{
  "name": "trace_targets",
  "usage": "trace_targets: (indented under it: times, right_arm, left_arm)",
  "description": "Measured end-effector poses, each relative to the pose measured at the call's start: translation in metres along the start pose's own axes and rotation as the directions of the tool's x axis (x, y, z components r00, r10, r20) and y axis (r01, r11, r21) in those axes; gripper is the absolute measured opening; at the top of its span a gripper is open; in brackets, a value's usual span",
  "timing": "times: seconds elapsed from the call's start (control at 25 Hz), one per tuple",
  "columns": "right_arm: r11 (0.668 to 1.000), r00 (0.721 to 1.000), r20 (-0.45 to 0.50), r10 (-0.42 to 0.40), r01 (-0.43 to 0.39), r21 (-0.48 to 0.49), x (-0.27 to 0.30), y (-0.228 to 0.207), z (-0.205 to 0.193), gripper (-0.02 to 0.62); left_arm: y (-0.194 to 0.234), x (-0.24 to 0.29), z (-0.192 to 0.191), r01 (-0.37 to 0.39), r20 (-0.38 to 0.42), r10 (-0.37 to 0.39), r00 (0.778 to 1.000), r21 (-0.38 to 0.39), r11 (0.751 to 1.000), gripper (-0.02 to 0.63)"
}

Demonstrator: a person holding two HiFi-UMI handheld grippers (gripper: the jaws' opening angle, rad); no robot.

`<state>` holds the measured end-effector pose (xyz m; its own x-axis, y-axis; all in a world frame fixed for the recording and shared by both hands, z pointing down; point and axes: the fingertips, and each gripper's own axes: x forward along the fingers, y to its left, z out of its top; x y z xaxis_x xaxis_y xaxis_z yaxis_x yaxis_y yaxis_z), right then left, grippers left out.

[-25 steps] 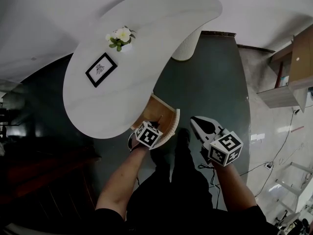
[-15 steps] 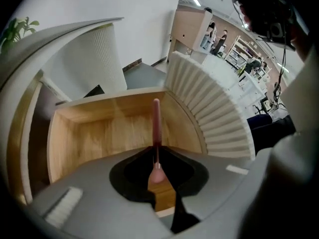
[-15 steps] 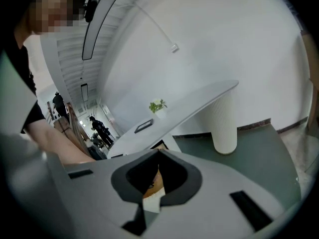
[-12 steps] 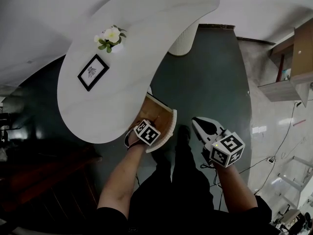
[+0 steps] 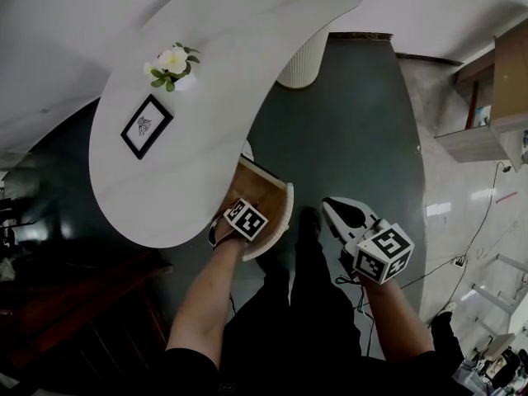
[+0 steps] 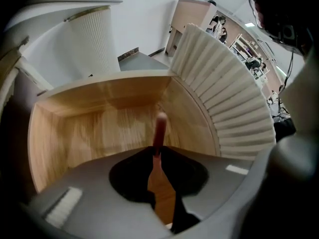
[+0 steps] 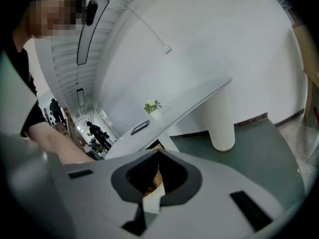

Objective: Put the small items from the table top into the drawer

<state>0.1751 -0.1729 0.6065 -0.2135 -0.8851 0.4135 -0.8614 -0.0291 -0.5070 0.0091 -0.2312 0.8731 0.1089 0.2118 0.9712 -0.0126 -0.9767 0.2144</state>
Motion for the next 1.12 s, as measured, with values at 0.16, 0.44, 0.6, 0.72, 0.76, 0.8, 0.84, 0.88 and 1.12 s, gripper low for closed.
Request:
trace_targets:
  times: [0.16, 0.44, 0.6, 0.72, 0.76, 0.8, 0.84, 0.88, 1.12]
  right_arm:
    - [1.0, 1.0, -0.001, -0.01, 0.01, 0.005, -0.006, -0.004, -0.002, 0.012]
    - [1.0, 1.0, -0.009, -0.005, 0.005, -0.003, -0.004, -0.003, -0.003, 0.012]
    - [1.0, 1.0, -0.01, 0.014, -0.014, -0.017, 0.002, 0.01, 0.002, 0.012]
    - [0.999, 1.0, -0.011, 0.026, -0.027, -0.037, 0.005, 0.023, 0.006, 0.012]
    - [0.999, 1.0, -0.01, 0.03, -0.03, -0.044, 0.006, 0.027, 0.008, 0.012]
    - [0.998, 0.999, -0.009, 0.032, -0.032, -0.053, 0.007, 0.032, 0.01, 0.012]
    - [0.998, 0.999, -0.009, 0.034, -0.034, -0.061, 0.007, 0.038, 0.012, 0.012]
    - [0.997, 0.999, -0.009, 0.036, -0.036, -0.069, 0.007, 0.043, 0.015, 0.012]
    - [0.992, 0.999, 0.009, 0.041, -0.04, -0.117, 0.001, 0.089, 0.029, 0.012]
  left_arm:
    - [-0.006, 0.004, -0.003, 0.016, -0.011, -0.016, 1.0, 0.006, 1.0, 0.058]
    - [-0.006, -0.005, 0.004, 0.0, 0.05, 0.0, 0.999, -0.009, 1.0, 0.158]
    - [-0.006, -0.015, 0.002, -0.004, 0.078, 0.006, 0.997, -0.024, 1.0, 0.158]
    - [-0.006, -0.026, -0.001, 0.0, 0.122, 0.009, 0.992, -0.069, 0.998, 0.158]
    - [-0.007, -0.031, -0.001, -0.001, 0.143, 0.013, 0.99, -0.086, 0.996, 0.158]
    - [-0.008, -0.037, -0.001, -0.002, 0.165, 0.019, 0.986, -0.104, 0.995, 0.158]
    - [-0.01, -0.043, -0.001, -0.003, 0.189, 0.026, 0.982, -0.12, 0.993, 0.158]
    - [-0.011, -0.051, 0.0, -0.005, 0.216, 0.035, 0.976, -0.137, 0.991, 0.158]
    - [-0.02, -0.113, 0.003, -0.006, 0.41, 0.085, 0.908, -0.19, 0.982, 0.158]
